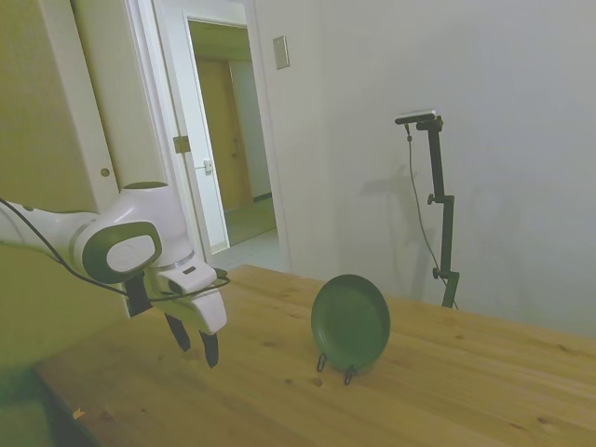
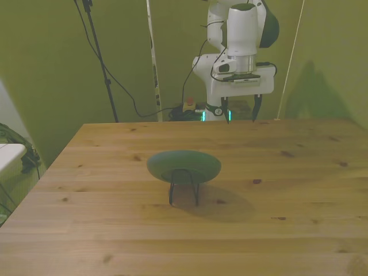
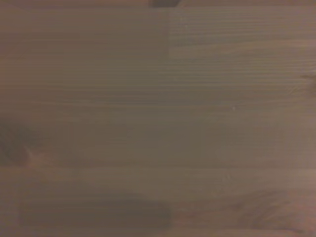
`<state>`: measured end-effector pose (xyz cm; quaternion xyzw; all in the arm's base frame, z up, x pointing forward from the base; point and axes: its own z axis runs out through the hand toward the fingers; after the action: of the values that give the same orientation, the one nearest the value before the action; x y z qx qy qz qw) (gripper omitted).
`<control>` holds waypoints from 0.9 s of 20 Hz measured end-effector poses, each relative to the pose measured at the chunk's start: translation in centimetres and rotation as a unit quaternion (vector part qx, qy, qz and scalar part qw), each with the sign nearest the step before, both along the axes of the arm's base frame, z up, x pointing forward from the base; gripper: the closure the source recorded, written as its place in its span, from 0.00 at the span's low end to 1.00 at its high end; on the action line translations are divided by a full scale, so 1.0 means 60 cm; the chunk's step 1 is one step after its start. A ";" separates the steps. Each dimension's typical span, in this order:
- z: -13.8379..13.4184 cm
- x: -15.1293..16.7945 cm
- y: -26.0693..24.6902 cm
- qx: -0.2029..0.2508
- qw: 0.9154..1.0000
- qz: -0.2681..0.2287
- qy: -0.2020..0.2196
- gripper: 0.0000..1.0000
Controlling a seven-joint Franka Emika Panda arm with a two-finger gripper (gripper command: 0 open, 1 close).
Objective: Unload the plate
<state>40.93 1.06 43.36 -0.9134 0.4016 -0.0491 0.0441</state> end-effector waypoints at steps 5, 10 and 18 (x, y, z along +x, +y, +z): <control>0.015 0.005 -0.051 -0.048 0.998 -0.025 -0.025 0.00; 0.084 0.012 -0.153 -0.088 0.988 -0.095 -0.085 0.00; 0.172 0.077 -0.263 -0.109 0.966 -0.172 -0.162 0.00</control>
<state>45.55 -14.72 53.65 -0.8096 0.5328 -0.2465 -0.0005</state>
